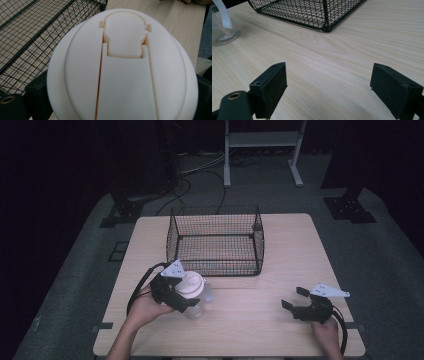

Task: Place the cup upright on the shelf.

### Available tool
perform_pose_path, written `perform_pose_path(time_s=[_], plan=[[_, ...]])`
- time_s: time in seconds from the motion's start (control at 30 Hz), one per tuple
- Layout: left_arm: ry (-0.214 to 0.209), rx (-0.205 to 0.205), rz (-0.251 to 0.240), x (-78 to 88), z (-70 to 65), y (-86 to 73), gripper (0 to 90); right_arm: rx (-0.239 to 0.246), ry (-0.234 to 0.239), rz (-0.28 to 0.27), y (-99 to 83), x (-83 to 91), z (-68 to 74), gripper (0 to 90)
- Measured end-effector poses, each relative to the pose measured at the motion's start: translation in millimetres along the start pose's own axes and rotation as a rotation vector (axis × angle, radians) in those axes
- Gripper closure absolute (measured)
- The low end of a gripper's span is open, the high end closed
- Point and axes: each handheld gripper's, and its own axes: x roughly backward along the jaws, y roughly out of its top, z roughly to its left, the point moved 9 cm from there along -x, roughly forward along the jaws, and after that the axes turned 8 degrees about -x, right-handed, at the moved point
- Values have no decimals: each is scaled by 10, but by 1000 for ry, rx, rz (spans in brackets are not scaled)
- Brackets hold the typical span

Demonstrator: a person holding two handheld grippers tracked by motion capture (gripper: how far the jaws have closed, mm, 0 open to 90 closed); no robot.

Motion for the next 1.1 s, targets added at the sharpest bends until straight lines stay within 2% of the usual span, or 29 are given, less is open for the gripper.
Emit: perform_pose_path(time_s=[0.13, 0.23, 0.47, 0.5, 0.67, 0.83, 1.1], plan=[[6, -14, -2, 40, -10, 76, 50, -1, 0, 0, 0, 1, 0, 129], [14, -39, 4, 73, -6, 181, 50, -3, -2, -1, 1, 1, -4, 129], [-2, -62, 14, 73, 9, 350, 51, -6, 0, -3, 3, 2, -4, 129], [-10, -76, 28, 67, 20, 403, 51, -6, 0, -3, 4, 2, -5, 129], [-23, -98, 52, 74, 54, 528, 51, -6, 1, -4, 5, 2, -5, 129], [-29, -92, 32, 93, 94, 646, 51, -9, 3, -6, 7, 3, -5, 129], [-38, -118, 48, 96, 176, 883, 51, -10, 3, -5, 6, 5, -8, 129]])
